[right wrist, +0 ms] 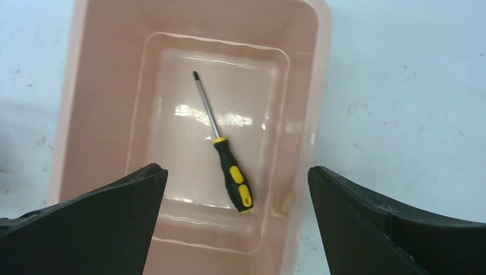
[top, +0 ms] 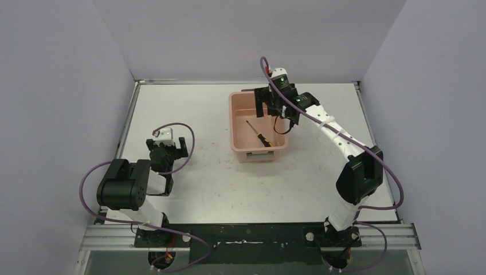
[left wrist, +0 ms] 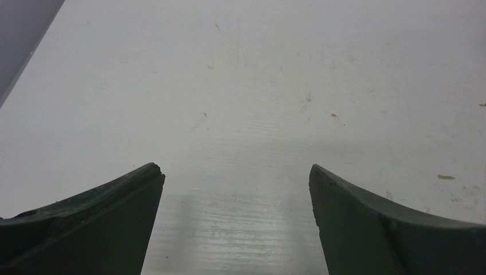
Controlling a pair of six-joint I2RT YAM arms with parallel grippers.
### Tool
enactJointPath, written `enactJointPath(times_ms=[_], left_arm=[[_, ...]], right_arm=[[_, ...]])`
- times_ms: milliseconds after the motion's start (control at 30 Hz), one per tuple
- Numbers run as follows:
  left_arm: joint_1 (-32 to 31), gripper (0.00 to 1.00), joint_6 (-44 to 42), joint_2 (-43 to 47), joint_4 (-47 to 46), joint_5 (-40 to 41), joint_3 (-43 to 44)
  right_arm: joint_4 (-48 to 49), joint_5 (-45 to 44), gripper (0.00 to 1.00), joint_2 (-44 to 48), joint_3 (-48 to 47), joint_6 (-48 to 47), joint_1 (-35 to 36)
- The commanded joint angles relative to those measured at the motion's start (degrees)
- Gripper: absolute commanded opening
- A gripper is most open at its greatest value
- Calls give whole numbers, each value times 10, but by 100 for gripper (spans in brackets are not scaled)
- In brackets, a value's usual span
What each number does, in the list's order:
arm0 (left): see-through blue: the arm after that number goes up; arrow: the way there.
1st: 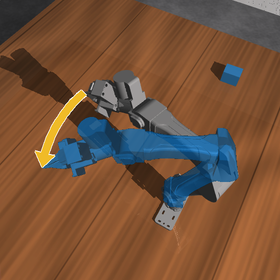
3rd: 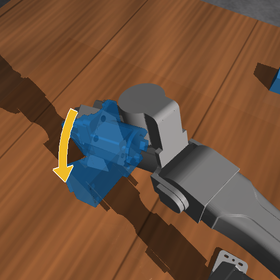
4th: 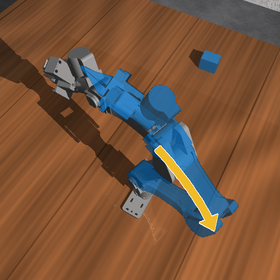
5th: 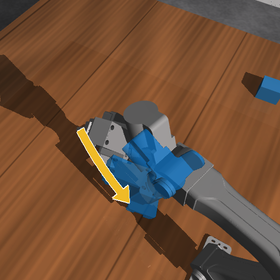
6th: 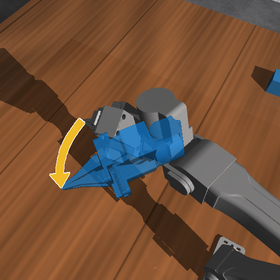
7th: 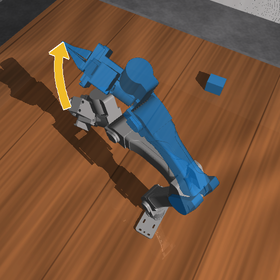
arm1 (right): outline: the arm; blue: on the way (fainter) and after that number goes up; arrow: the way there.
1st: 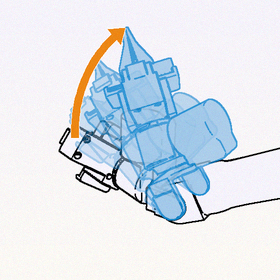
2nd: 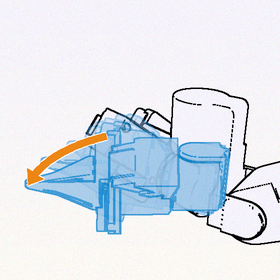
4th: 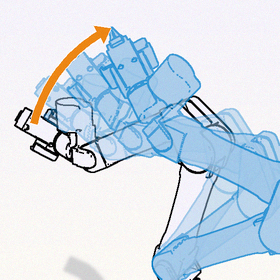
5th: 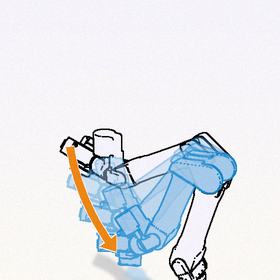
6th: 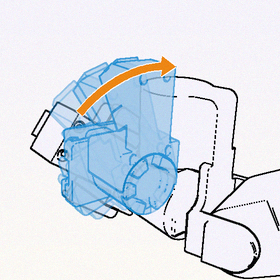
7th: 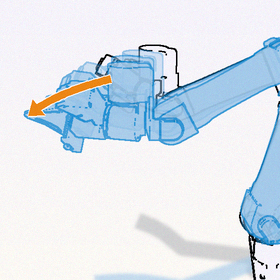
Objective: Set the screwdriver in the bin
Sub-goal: Place the screwdriver in the bin, then reset both arms
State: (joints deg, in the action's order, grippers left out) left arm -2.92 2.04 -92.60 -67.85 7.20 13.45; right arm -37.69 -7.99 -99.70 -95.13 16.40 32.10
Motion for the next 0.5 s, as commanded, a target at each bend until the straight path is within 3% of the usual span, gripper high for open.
enactJointPath(times_ms=[0,467], left_arm=[[-1,97,-5,4,-17,-3,10],[-1,97,-5,3,-17,-3,10]], right_arm=[[26,30,100,53,36,-14,-63],[54,106,100,112,140,-69,-258]])
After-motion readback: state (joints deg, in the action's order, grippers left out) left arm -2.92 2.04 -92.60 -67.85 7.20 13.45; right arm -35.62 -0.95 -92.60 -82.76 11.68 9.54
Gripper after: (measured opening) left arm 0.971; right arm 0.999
